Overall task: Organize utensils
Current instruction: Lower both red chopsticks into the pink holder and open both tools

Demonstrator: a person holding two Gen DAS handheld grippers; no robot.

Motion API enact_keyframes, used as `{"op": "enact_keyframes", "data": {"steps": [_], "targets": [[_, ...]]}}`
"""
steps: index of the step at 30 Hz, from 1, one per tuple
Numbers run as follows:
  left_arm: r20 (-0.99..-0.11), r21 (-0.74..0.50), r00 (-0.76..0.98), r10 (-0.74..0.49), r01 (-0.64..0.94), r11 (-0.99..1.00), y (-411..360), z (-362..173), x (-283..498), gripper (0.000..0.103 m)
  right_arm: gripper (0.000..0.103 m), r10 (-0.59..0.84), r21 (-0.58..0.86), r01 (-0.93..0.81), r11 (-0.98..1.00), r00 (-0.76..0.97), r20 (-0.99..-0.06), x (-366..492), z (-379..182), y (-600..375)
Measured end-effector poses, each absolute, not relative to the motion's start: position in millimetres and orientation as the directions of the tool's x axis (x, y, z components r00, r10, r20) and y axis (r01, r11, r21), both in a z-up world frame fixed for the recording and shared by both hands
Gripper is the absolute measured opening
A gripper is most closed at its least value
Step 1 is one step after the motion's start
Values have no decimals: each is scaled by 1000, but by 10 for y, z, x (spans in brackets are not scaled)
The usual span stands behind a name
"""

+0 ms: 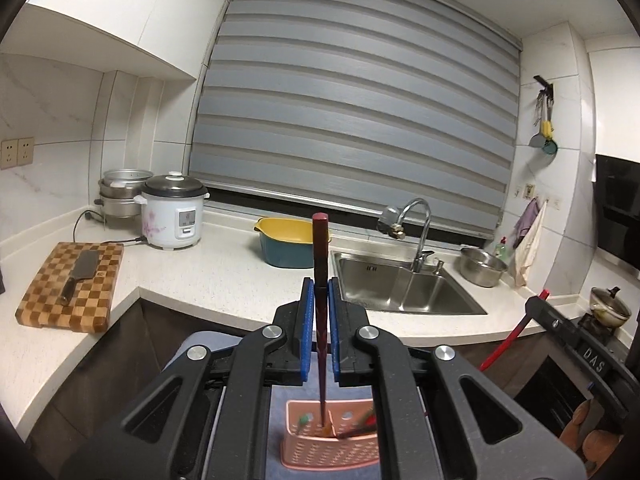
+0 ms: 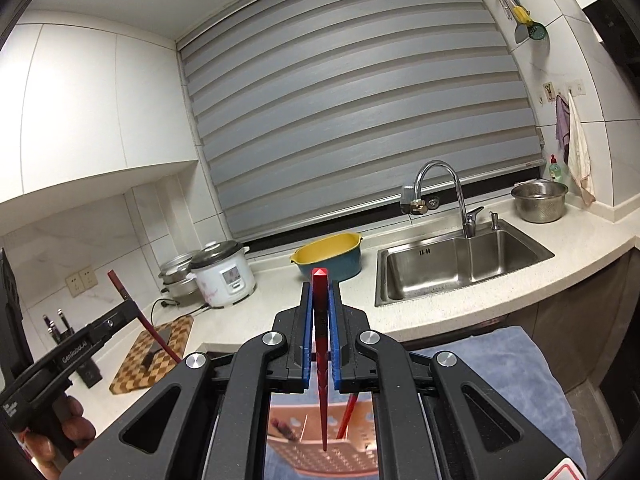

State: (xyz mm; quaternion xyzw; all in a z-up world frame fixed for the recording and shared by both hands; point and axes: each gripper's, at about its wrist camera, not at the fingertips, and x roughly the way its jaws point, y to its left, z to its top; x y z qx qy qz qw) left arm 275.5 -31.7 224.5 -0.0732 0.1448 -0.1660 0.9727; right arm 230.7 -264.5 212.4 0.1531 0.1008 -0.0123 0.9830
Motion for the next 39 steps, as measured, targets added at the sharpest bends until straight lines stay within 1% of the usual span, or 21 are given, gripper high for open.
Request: {"op": "enact_keyframes", "data": {"steps": [4, 7, 18, 25, 28, 30, 34, 39], "targets": [[-285, -186, 898, -334, 290, 939, -362, 2090, 2958, 7, 7, -10, 304, 75, 950, 978, -210, 2556, 2066, -2665], [-309, -188, 891, -334, 287, 939, -386, 1964, 3046, 7, 7, -11, 308, 85, 948, 972, -234, 2708, 1962, -2651], [-401, -194, 855, -328, 270, 943, -455, 1530, 3299, 7, 7, 38, 326, 94, 941, 926, -376, 3083, 1335, -2559], [-432, -200, 840, -327, 264, 943, -494, 1396, 3349, 7, 7, 63, 328, 89, 941, 903, -426, 3185, 1147, -2498], [-438, -212, 837, -328, 258, 943, -475, 1366, 3349, 8, 10, 72, 335, 88, 938, 898, -435, 3188, 1115, -2499], [-437, -205, 841, -319, 252, 946, -475, 1362, 3340, 10, 16, 68, 339, 91, 936, 900, -430, 3171, 1121, -2512], [-435, -203, 845, -311, 245, 948, -472, 1369, 3304, 23, 16, 69, 337, 88, 938, 900, -429, 3143, 1144, -2519], [-430, -193, 851, -301, 239, 952, -454, 1387, 3212, 35, 17, 71, 346, 89, 934, 902, -425, 3045, 1153, -2543]]}}
